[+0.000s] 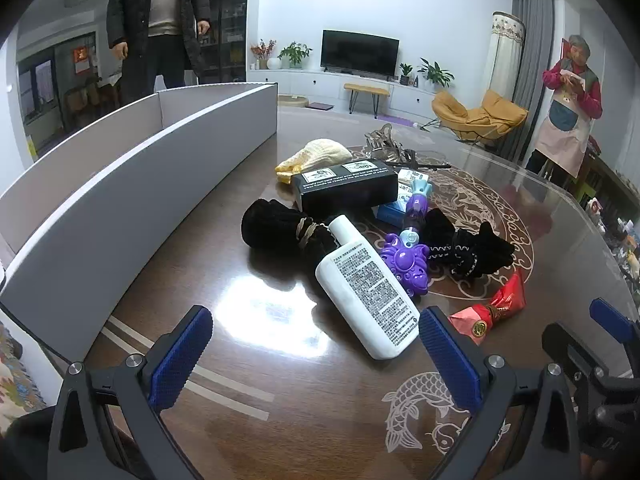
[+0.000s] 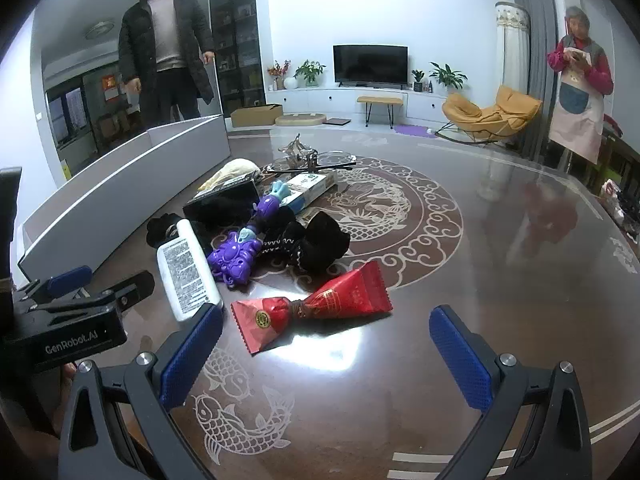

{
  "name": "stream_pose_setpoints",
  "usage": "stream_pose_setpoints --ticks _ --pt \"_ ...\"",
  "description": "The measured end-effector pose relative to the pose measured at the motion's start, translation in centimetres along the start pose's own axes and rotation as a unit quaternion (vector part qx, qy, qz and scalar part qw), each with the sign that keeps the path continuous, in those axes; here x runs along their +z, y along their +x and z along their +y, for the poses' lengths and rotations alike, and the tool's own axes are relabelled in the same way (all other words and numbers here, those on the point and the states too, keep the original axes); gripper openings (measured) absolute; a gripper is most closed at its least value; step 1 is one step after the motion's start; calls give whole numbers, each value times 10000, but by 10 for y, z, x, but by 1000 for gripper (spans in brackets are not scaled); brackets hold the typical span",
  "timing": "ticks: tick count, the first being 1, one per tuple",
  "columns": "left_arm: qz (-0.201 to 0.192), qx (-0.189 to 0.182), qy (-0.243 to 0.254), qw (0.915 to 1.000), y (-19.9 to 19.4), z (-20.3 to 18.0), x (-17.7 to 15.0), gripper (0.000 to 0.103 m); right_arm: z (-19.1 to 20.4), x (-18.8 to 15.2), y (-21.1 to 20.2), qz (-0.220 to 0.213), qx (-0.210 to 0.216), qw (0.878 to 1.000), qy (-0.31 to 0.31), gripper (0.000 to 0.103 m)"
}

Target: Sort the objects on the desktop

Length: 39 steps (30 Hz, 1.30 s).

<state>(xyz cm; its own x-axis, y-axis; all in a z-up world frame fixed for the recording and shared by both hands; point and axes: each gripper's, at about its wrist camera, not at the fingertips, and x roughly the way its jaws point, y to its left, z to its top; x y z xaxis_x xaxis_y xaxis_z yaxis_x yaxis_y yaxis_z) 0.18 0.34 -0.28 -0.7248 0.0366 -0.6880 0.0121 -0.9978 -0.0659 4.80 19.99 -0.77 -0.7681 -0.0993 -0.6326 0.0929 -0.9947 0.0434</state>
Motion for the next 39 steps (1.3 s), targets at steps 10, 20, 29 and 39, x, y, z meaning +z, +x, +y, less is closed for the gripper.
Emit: stream_pose_setpoints --ticks 10,20,29,39 --pt "28 9 12 10000 2 -1 0 103 5 -5 6 74 21 10000 -19 103" --pt "1005 -303 -386 9937 37 12 -5 103 2 -16 43 856 318 9958 87 103" --pt "1242 -201 -369 9914 47 8 -9 103 7 -4 98 1478 138 9874 -556 103" --pt "1469 61 476 9880 72 -23 -5 103 -13 22 133 1346 -21 9902 -374 103"
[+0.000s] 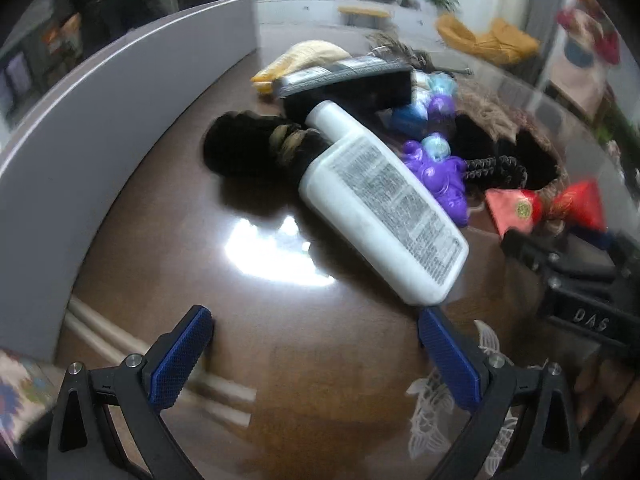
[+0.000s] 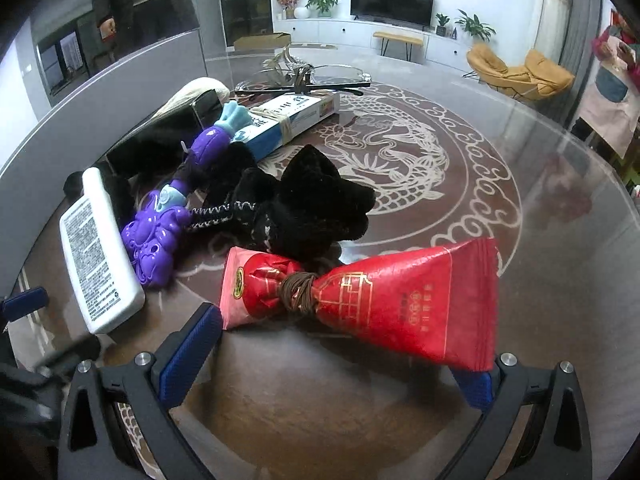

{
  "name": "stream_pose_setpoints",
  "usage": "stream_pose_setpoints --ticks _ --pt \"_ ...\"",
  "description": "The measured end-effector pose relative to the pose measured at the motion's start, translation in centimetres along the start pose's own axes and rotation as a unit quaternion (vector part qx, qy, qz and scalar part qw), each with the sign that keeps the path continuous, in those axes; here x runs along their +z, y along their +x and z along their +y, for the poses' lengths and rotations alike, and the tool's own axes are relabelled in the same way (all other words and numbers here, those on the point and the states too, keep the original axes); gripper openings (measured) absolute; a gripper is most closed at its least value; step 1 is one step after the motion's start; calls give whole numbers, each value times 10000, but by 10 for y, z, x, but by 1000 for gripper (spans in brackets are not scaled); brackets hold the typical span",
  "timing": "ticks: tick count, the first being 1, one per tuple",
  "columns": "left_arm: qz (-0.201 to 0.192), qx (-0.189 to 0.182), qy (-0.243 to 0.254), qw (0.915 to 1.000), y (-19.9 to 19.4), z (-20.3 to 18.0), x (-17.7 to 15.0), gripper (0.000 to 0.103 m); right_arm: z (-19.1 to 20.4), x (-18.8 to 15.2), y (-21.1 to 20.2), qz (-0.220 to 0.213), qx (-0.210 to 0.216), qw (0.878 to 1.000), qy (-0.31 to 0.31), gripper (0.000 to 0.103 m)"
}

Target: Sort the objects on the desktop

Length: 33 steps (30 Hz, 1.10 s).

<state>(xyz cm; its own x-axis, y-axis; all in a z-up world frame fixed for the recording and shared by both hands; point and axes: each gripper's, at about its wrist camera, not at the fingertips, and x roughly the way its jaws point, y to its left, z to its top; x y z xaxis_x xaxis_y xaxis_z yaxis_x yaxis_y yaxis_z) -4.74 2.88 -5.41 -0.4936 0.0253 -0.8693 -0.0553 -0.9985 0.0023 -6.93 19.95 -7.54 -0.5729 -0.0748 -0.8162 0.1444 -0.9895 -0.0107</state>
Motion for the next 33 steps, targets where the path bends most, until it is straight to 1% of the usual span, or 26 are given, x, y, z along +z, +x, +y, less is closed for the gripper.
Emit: stream_pose_setpoints --ticks 4,10,11,13,15,18,23,24,33 --pt "-91 -150 263 9995 10 -4 18 103 -2 5 2 0 7 10000 -9 103" --pt "-44 -214 345 9992 33 1 62 103 0 5 1 0 -26 10000 20 103" --pt "-104 -228 369 9990 38 2 68 103 1 4 0 2 -23 10000 22 103" --pt "-375 -268 388 9982 41 4 70 103 1 8 2 -8 -57 9999 85 103" --pt "-370 -262 395 9982 43 3 74 103 1 16 8 -5 -147 9997 196 103" --pt "-497 -298 437 9974 45 4 78 103 3 24 14 -10 -232 9993 305 103" --pt "-502 -303 440 9973 48 2 90 103 5 26 13 -14 -218 9992 322 103" --pt "-482 -287 454 9974 50 1 98 103 5 27 12 -28 -189 9992 346 103" --pt "-487 -293 449 9974 49 1 95 103 5 25 10 -20 -217 9992 325 103"
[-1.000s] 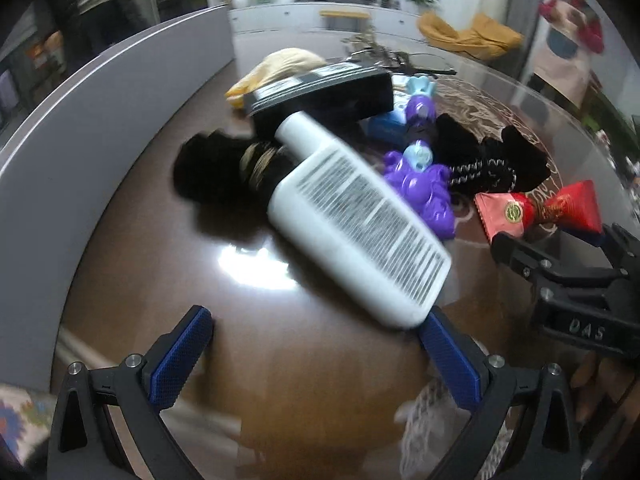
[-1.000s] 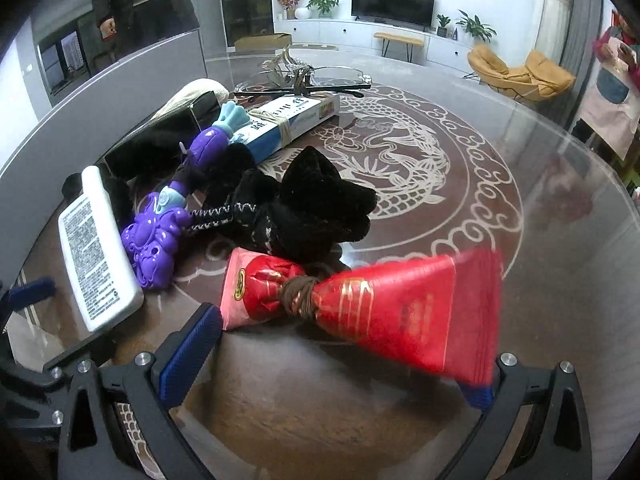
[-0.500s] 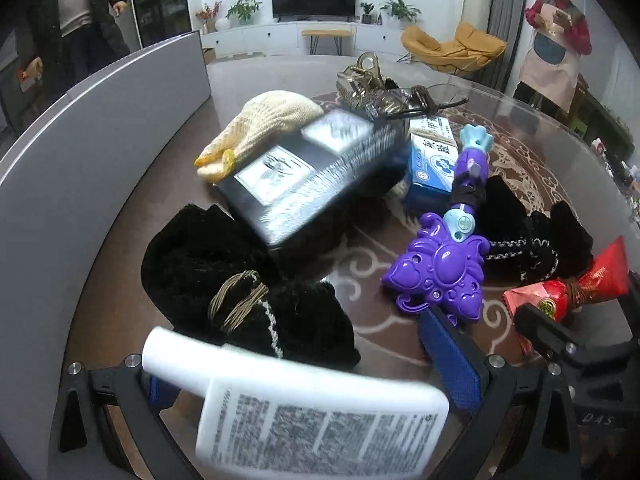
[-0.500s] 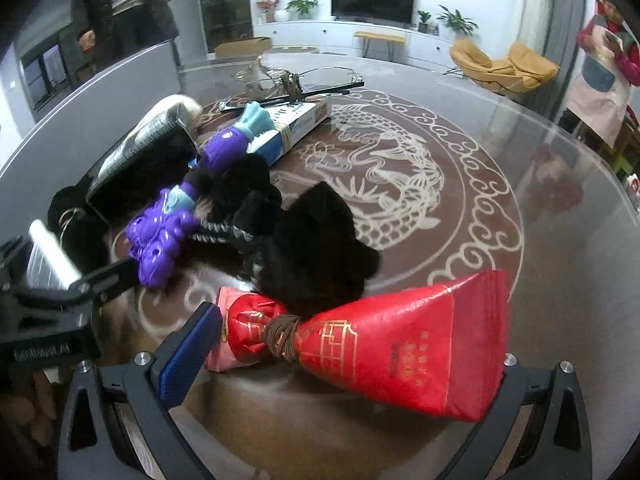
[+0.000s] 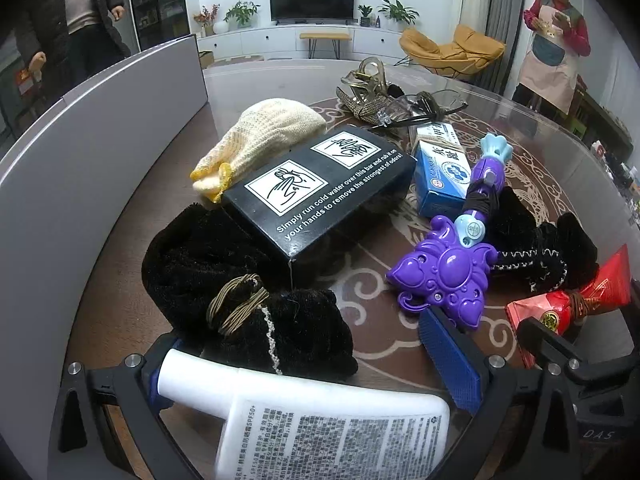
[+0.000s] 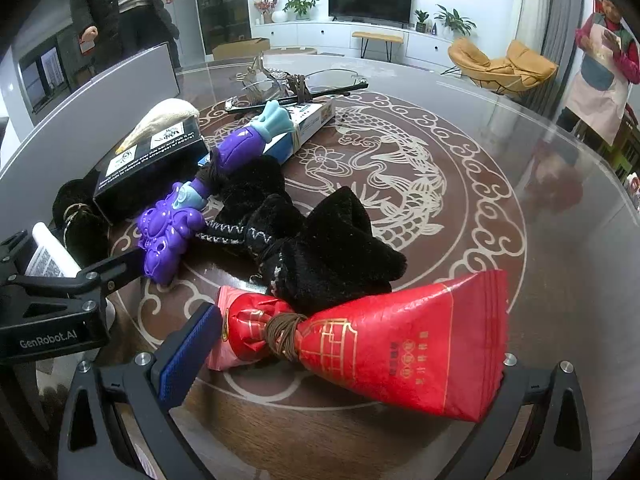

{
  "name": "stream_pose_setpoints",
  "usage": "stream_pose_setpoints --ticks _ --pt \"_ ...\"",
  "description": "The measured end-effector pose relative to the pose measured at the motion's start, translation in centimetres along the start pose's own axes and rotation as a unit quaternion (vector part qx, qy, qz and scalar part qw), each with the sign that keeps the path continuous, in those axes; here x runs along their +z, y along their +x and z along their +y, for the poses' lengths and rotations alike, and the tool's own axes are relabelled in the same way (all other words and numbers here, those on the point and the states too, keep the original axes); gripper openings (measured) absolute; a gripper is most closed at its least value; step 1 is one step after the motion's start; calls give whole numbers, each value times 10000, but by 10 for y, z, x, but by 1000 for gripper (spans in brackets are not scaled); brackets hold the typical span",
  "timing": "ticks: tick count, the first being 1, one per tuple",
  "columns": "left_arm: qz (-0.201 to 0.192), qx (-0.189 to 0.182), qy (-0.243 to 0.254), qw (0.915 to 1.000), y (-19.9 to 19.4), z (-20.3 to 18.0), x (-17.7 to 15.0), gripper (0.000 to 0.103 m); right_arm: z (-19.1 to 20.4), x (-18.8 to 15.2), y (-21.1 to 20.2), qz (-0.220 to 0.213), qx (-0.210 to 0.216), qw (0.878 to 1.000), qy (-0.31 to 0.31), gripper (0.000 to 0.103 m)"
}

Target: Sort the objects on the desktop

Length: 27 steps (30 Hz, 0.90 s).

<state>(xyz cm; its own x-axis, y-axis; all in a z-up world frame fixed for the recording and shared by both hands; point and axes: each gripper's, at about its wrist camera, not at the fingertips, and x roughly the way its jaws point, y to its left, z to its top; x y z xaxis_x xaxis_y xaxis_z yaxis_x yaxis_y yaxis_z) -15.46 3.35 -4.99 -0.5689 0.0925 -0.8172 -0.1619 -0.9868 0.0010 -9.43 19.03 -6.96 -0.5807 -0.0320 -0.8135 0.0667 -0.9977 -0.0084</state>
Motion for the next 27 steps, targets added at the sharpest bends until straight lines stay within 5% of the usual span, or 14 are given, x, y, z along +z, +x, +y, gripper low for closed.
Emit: stream_pose_setpoints --ticks 27 --pt "-8 -9 -10 10000 0 1 -2 103 0 0 0 0 -1 10000 0 103"
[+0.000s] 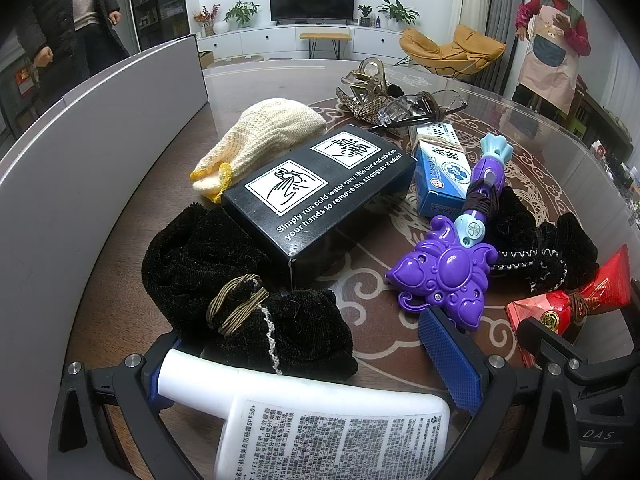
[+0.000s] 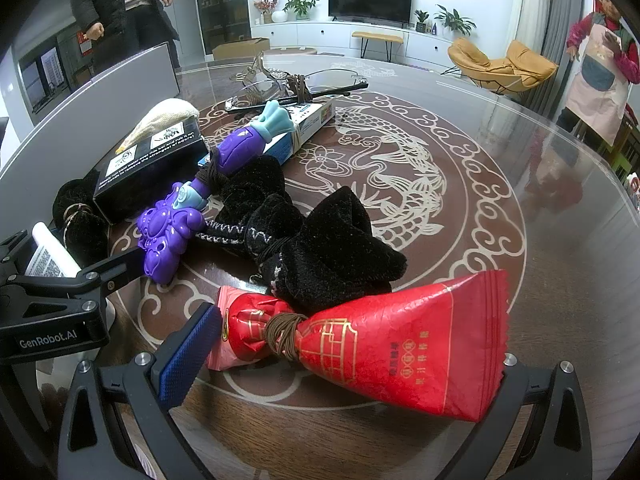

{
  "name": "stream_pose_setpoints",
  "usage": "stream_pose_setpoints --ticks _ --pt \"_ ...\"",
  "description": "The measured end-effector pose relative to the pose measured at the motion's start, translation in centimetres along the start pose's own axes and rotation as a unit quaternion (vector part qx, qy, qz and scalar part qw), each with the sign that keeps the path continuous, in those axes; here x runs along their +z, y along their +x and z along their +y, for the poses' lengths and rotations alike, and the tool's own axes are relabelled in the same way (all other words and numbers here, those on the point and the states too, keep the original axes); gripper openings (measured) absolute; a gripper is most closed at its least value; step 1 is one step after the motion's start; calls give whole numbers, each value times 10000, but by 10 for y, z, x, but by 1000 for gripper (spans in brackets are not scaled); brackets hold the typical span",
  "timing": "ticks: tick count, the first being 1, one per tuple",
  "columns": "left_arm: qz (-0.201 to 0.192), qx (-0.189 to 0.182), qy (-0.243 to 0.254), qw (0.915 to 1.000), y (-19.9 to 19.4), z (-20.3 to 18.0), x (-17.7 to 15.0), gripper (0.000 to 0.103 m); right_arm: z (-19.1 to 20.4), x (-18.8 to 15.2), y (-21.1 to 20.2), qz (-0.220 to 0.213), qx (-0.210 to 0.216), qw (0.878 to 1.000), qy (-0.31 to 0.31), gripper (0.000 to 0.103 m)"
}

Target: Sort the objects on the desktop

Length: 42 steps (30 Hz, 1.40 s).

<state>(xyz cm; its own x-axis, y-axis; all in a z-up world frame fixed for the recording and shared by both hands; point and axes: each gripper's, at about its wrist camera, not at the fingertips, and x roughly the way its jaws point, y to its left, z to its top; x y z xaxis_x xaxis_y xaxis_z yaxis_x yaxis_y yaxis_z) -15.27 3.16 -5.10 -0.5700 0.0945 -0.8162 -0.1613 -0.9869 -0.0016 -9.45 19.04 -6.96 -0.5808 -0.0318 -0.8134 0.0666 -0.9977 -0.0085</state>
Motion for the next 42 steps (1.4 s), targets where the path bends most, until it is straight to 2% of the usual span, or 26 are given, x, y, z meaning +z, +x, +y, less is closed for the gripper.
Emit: stream_pose_setpoints --ticks 42 --pt "-5 -5 -5 10000 0 1 -2 103 0 0 0 -2 0 10000 2 103"
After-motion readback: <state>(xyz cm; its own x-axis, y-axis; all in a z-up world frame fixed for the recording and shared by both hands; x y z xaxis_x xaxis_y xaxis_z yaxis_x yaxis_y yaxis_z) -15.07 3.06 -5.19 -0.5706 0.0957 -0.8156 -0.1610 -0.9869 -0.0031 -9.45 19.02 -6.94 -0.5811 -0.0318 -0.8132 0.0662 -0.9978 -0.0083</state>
